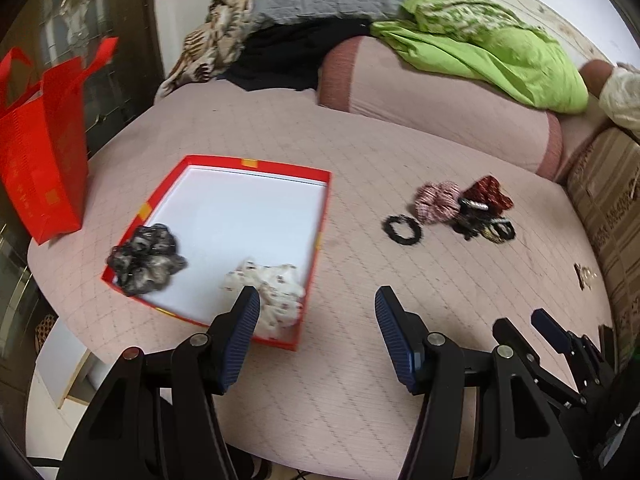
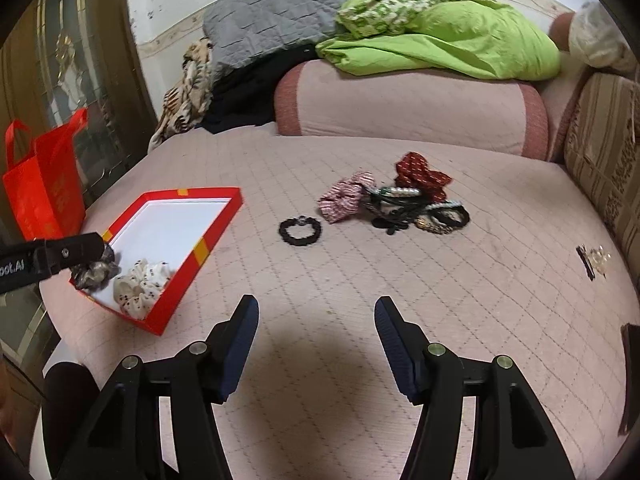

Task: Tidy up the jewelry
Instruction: 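Move both tools back toward the remaining accessories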

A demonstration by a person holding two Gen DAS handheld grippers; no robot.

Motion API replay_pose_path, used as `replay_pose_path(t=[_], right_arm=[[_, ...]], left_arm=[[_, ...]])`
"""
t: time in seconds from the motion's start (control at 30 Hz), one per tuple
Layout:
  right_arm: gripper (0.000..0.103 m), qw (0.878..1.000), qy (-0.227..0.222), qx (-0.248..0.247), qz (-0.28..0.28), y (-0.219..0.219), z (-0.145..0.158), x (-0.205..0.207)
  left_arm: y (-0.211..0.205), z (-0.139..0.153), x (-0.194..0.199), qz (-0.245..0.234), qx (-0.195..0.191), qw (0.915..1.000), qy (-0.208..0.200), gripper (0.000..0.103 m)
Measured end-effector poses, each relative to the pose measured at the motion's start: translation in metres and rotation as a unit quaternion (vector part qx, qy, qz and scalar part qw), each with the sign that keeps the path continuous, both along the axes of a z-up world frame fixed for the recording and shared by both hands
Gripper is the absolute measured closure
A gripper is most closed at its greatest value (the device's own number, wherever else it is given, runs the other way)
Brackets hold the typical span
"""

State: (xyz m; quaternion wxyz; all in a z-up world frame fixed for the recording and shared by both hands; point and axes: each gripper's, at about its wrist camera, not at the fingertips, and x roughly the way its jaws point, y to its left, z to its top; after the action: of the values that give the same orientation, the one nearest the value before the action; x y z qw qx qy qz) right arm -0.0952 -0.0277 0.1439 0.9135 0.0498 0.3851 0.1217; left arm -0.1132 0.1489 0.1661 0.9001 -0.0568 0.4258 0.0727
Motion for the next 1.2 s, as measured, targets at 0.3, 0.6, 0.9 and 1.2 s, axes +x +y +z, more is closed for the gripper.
replay_pose_path(t=[0.3, 0.6, 0.9, 1.2], right_arm=[[0.038, 0.999, 0.008, -0.003, -0.033, -0.023, 0.001, 0.001], [0.036, 0.998, -0.009, -0.038, -0.057, -0.045, 0.031, 0.024], [0.030, 0.997, -0.021, -0.029, -0.069, -0.058, 0.054, 0.062], [0.030, 0.997, -0.003, -0.021, -0.070, -0.060, 0.035, 0.107]], left_arm=[[-0.032, -0.001, 0.001, -0.047, 0.009, 0.9988, 0.000, 0.044], [-0.035, 0.022, 0.007, -0.070, 0.019, 0.9971, -0.024, 0.044], [-0.024, 0.054, 0.032, -0.067, 0.023, 0.9967, -0.041, 0.037], [-0.027, 0.033, 0.073, -0.063, 0.006, 0.9979, -0.012, 0.037]])
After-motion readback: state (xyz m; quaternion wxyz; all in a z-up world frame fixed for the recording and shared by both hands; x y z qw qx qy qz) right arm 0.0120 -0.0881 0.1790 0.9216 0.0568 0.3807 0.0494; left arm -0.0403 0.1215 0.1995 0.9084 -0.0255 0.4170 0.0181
